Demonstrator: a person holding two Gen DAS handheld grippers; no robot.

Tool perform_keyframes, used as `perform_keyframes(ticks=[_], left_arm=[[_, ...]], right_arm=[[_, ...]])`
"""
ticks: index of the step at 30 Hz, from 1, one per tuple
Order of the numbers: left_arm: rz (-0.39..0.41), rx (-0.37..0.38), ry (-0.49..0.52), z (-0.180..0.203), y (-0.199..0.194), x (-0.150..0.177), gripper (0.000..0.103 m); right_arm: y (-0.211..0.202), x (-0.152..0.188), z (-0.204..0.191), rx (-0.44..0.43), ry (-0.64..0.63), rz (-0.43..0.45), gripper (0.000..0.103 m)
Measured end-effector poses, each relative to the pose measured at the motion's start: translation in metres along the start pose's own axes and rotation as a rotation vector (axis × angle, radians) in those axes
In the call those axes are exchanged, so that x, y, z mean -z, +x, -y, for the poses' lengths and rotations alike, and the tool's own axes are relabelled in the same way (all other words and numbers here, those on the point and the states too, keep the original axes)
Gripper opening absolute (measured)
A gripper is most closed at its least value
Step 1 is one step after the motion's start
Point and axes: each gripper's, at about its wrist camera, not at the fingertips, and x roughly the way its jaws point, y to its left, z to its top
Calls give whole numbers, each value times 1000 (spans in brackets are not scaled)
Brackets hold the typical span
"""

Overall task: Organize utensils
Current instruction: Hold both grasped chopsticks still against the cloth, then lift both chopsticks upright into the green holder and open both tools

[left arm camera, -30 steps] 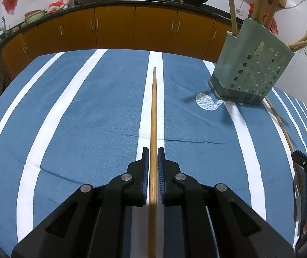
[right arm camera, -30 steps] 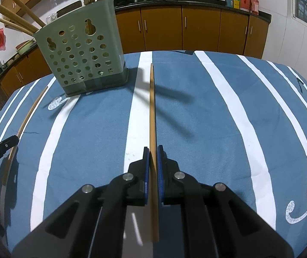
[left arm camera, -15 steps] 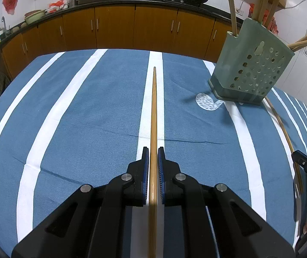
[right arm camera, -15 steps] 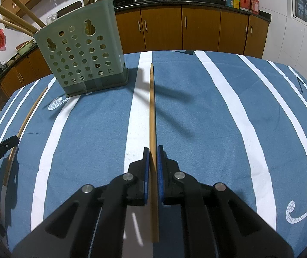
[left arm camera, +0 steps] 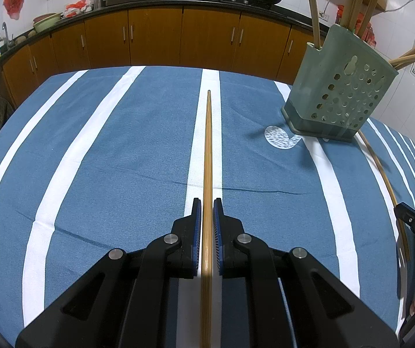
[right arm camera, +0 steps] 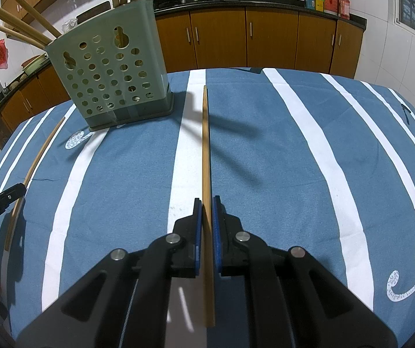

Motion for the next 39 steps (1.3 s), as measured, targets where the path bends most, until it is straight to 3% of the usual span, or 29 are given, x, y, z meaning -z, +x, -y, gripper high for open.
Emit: perform_keyframes(ticks=[18,24,31,34,39], left_arm=[[0,-2,1,0,0,0,10],[-7,-26,80,6,-9,13,10],[-8,-20,87,6,-13,17,8],[-2,-2,80,3,-20,15,8],[94,29,51,0,-54,-4,7]], right_arm=[[0,0,0,-1,1,0,9],[-8,10,2,-4,6,0,9],[-14,12,10,-20,37,2,8],[-33,5,16,-25,57,60,8],[-69,-14,22,-18,59,174,8]])
